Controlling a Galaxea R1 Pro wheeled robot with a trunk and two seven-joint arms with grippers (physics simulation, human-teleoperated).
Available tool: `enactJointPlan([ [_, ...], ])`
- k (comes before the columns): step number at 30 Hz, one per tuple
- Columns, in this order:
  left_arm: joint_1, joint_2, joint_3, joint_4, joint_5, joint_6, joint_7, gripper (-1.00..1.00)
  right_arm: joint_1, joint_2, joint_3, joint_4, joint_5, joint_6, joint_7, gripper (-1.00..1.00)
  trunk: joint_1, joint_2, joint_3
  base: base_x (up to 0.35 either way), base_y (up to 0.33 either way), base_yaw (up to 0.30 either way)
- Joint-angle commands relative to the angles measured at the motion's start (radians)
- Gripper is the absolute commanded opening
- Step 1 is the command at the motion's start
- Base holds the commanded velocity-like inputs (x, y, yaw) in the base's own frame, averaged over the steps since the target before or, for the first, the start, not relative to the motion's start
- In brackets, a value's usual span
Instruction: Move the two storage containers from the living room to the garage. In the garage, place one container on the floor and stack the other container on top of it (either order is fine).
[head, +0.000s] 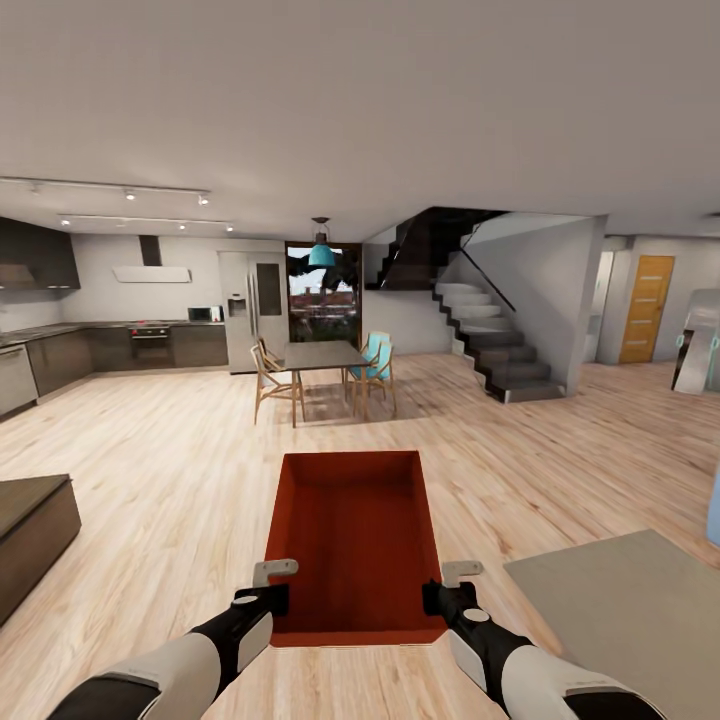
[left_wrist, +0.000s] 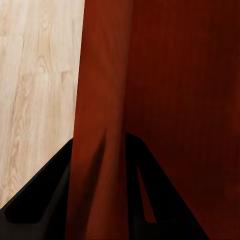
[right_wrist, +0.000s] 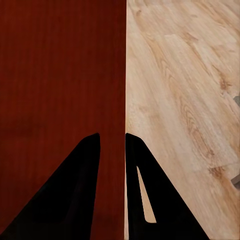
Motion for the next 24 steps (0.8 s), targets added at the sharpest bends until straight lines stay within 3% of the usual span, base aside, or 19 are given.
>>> enactJointPlan([
  [1, -0.001, 0.012, 0.053, 0.002, 0.019, -0.005, 0.006, -1.0, -0.001, -0.006, -0.023, -0.002, 0.011, -0.089, -0.005, -1.0, 0.001, -0.001, -0.002, 0.275, 0.0, 0.0],
  [8, -0.001, 0.011, 0.053, 0.02, 0.019, -0.082, 0.006, -1.0, -0.001, -0.007, -0.023, -0.002, 0.004, -0.088, -0.004, -1.0, 0.001, -0.001, -0.002, 0.31, 0.0, 0.0],
  [24, -0.001, 0.011, 0.053, 0.024, 0.017, -0.085, 0.005, -1.0, -0.001, -0.006, -0.023, -0.002, 0.006, -0.088, -0.007, -1.0, 0.001, -0.001, -0.002, 0.323, 0.0, 0.0],
])
